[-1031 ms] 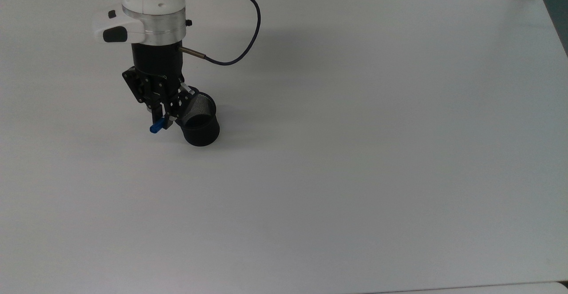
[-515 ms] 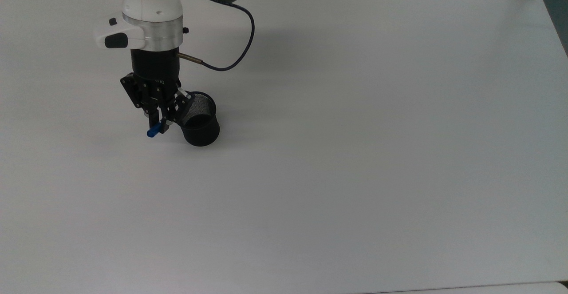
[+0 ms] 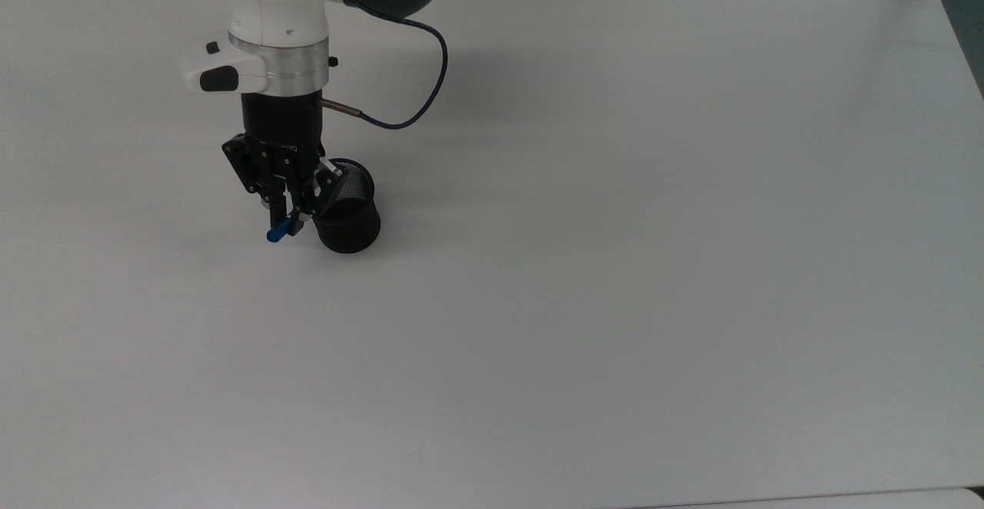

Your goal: Insert the marker

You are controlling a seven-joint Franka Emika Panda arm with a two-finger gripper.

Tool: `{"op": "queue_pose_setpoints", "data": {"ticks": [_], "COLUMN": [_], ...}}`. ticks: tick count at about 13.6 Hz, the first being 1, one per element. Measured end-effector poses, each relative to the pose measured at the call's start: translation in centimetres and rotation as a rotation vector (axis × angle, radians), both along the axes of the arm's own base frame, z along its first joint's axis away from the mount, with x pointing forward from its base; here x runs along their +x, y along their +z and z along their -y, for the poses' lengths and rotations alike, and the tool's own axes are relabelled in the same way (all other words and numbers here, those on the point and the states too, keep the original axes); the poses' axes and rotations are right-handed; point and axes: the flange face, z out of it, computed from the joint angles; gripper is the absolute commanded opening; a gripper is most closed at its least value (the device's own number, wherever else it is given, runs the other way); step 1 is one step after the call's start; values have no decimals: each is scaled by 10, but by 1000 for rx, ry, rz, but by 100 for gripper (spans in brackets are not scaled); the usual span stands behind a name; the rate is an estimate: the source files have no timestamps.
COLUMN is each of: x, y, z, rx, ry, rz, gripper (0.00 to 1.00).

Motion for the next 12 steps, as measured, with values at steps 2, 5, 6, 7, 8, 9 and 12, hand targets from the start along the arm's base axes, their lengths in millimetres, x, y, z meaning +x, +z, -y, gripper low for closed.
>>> {"op": "queue_pose_setpoints", "data": {"ticks": [2, 5, 6, 7, 8, 9, 12], "x": [-3, -6, -6, -7, -7, -7, -6], "y": [-7, -15, -16, -16, -17, -17, -18], "z": [-2, -5, -6, -6, -7, -7, -14], "rx": [-3, -2, -2, -2, -2, -2, 0], "ry": [5, 11, 12, 12, 13, 14, 24], "rz": [26, 28, 26, 25, 24, 24, 22], "gripper": [0, 4, 11, 23, 36, 47, 86]}}
